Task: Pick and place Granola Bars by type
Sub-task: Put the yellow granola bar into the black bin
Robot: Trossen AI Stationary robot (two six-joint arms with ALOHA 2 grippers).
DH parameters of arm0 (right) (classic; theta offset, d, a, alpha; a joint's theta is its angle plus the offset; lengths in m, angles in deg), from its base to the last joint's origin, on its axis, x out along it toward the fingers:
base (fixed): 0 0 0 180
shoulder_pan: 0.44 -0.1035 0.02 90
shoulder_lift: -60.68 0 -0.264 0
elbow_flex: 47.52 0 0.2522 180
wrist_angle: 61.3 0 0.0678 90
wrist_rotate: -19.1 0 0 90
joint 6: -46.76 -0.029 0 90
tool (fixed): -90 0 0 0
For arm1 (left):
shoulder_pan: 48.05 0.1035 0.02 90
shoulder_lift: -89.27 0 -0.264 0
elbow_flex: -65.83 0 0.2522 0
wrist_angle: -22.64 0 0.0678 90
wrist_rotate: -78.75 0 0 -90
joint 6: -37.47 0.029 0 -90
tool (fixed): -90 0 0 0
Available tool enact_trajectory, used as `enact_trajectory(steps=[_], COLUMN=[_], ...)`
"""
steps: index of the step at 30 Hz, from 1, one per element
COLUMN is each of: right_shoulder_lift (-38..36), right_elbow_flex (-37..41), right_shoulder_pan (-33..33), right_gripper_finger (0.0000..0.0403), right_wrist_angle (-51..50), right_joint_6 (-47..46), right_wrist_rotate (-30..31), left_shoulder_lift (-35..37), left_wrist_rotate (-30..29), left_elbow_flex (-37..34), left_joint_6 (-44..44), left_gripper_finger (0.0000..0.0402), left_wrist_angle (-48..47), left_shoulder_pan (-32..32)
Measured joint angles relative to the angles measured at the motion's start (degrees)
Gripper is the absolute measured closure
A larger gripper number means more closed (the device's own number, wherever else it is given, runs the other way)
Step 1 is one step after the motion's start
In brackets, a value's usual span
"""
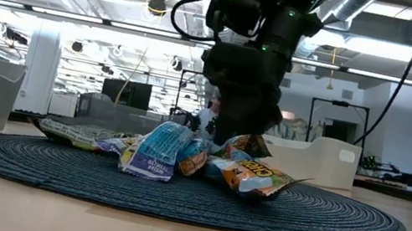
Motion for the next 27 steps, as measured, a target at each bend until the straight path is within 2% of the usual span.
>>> enact_trajectory(steps=[3,11,14,16,21,27], right_shoulder_lift=[0.0,0.0,-0.08,-0.09,-0.09,-0.09], right_elbow_flex=[0.0,0.0,0.0,-0.23,-3.06,-10.73], right_shoulder_pan=[-0.13,-0.3,-0.3,-0.3,-0.54,0.2], right_gripper_finger=[0.0182,0.0343,0.0387,0.0392,0.0374,0.0397], right_wrist_angle=[-0.03,-0.01,0.08,-0.11,-0.93,-2.62], right_joint_6=[0.02,1.33,1.54,1.54,2.06,7.72], right_wrist_rotate=[-0.01,-0.46,-0.46,-0.46,-0.46,-0.44], left_shoulder_lift=[0.0,0.0,0.0,0.0,0.0,0.0], left_wrist_rotate=[0.0,-0.05,-0.02,-0.02,0.17,3.28], left_elbow_flex=[0.0,0.0,0.0,0.0,0.0,0.0], left_joint_6=[0.0,0.0,-0.02,-0.01,-0.02,-0.63], left_gripper_finger=[0.0263,0.0263,0.0263,0.0263,0.0263,0.0263], left_wrist_angle=[-0.05,-0.13,-0.13,-0.13,-0.2,-1.21], left_shoulder_pan=[0.0,0.0,0.0,0.0,0.0,0.0])
